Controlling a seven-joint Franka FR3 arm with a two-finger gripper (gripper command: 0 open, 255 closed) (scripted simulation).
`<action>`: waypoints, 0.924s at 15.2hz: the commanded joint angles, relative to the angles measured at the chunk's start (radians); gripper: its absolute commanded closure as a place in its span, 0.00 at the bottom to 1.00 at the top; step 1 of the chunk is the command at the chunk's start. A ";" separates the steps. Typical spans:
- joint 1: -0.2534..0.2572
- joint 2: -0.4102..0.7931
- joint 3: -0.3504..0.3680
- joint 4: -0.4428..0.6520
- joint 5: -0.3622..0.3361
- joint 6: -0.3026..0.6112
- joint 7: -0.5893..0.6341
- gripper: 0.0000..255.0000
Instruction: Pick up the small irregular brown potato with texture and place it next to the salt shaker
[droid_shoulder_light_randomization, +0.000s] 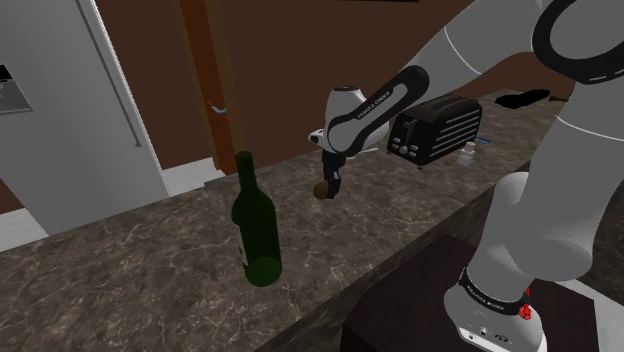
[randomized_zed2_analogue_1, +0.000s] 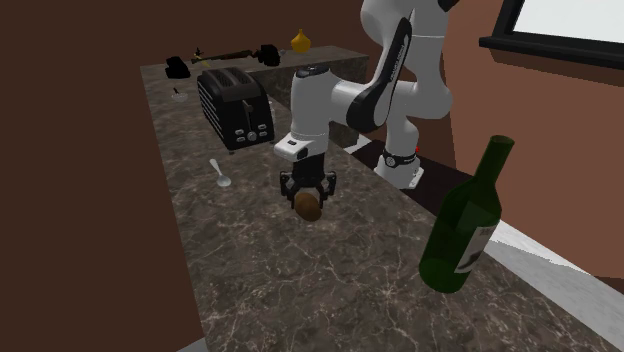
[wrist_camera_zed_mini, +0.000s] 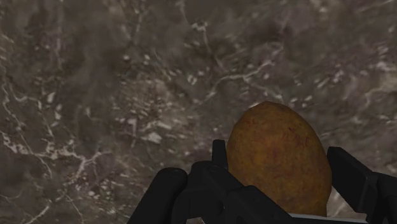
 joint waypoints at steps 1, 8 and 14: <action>0.000 0.000 0.000 0.000 0.000 0.000 0.000 1.00; -0.001 -0.021 0.001 0.009 -0.012 -0.029 0.009 1.00; -0.005 -0.079 0.006 0.040 -0.039 -0.115 0.032 1.00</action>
